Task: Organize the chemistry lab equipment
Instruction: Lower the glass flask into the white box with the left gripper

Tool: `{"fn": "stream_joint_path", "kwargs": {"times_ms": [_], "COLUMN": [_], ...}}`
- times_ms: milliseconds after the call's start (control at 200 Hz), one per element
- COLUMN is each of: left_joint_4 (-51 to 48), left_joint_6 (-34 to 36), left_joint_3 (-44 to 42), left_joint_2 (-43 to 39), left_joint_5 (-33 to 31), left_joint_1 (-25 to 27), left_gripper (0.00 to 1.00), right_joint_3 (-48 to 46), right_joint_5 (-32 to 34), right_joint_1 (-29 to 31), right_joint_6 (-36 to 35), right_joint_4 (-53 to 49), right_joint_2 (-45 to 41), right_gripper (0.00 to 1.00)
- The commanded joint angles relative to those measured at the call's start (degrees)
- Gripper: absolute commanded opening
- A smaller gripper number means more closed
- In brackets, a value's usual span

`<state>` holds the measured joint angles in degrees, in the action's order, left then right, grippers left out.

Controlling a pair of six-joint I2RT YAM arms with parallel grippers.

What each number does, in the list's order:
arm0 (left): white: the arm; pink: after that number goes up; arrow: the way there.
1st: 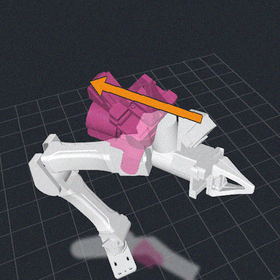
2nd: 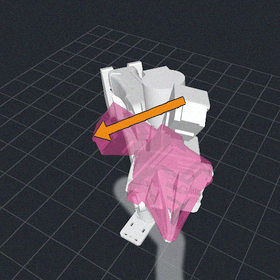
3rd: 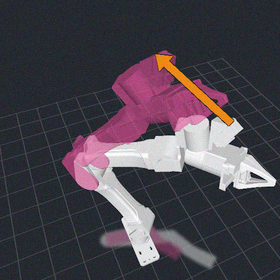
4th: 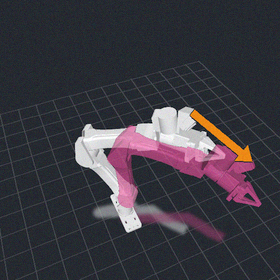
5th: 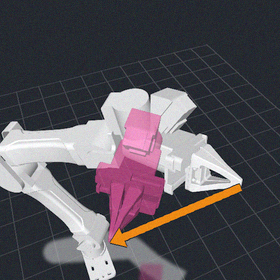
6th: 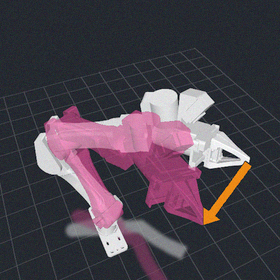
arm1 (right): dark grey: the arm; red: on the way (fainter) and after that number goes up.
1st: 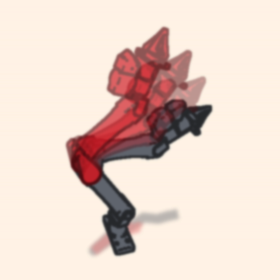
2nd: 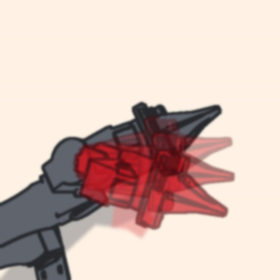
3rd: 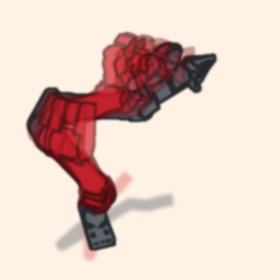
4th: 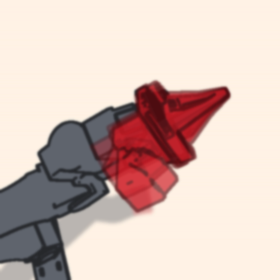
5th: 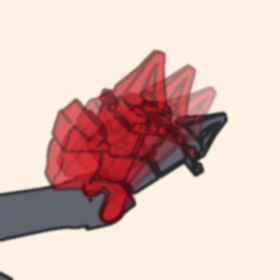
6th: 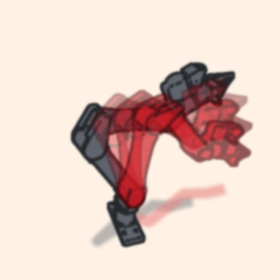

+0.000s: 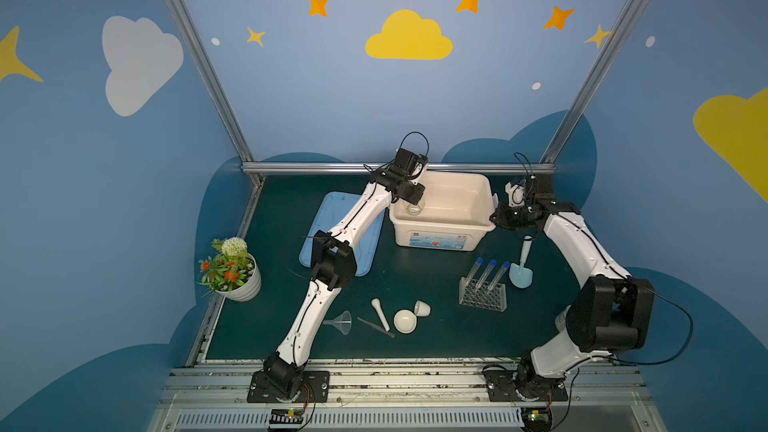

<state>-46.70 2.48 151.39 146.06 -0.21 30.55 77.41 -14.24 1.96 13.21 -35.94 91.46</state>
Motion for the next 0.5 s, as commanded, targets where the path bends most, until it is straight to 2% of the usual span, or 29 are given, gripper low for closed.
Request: {"fn": "stream_joint_path", "kwargs": {"times_ms": [0,496], "left_joint_4": [2.8,0.9], "left_joint_6": [1.6,5.0], "left_joint_3": [1.7,1.4], "left_joint_2": [0.8,3.2], "left_joint_5": [-0.8,-1.9], "left_joint_1": [0.3,0.9], "left_gripper": [0.08,0.09], "right_joint_3": [-0.7,-1.1], "right_joint_5": [-0.8,-0.7], "right_joint_1": [0.0,0.0], "right_joint_6": [0.1,0.8], "right_joint_4": [-1.6,-1.5], "right_joint_2": [-1.6,-1.7], "right_gripper": [0.19,0.19]}}
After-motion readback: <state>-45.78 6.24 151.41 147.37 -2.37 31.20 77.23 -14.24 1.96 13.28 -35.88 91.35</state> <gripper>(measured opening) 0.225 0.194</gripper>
